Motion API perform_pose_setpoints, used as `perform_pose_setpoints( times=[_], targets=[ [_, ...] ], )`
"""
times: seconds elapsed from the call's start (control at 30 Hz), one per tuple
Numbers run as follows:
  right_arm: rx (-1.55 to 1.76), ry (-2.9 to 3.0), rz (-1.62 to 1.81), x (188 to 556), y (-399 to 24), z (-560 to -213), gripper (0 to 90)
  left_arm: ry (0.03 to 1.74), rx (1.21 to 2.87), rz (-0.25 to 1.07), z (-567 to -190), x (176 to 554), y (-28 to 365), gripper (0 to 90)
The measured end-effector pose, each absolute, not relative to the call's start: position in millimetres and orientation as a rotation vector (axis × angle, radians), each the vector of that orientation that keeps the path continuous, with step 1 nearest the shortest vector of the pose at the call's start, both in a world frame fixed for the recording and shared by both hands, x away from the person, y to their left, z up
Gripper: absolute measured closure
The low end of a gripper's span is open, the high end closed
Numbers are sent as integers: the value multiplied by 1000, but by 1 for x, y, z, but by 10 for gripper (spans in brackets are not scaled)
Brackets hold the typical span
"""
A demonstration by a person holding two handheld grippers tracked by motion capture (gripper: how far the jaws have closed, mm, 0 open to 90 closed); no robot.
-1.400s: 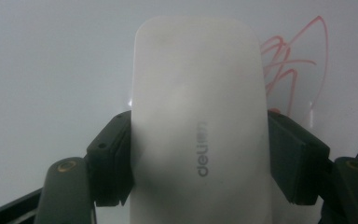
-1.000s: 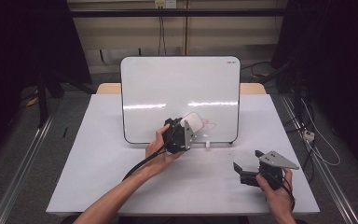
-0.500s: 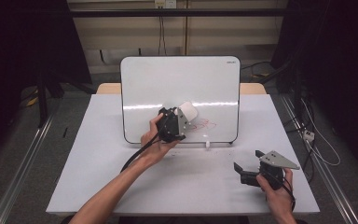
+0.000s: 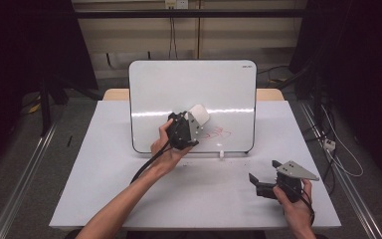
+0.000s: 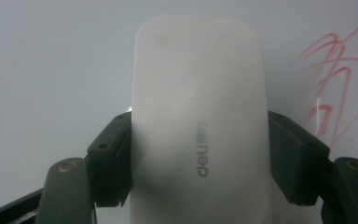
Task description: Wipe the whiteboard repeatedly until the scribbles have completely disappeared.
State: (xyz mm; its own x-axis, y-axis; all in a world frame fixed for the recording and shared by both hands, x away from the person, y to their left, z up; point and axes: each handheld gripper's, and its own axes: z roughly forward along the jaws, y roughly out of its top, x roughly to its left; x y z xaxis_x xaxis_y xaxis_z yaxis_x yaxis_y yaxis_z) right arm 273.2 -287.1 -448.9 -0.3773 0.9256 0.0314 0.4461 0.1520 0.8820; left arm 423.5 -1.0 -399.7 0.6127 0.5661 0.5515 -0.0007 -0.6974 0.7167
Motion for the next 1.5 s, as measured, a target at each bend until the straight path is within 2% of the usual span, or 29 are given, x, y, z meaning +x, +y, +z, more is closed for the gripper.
perform_pose_setpoints(
  times=[0.27,0.57,1.0,1.23,1.5],
  targets=[
    [1308,1896,1179,272,-289,-449,56,393,2159,1029,-406,418,-29,309],
    [1308,1898,1175,273,-288,-449,54,366,2142,1041,-409,417,-28,309],
    [1313,1896,1176,273,-289,-449,54,189,2229,1064,-435,393,-52,309],
    [1305,1899,1177,272,-289,-449,54,182,2235,1039,-430,398,-49,310],
    [1313,1892,1179,271,-291,-449,54,316,2167,1056,-403,422,-30,310]
  ],
)
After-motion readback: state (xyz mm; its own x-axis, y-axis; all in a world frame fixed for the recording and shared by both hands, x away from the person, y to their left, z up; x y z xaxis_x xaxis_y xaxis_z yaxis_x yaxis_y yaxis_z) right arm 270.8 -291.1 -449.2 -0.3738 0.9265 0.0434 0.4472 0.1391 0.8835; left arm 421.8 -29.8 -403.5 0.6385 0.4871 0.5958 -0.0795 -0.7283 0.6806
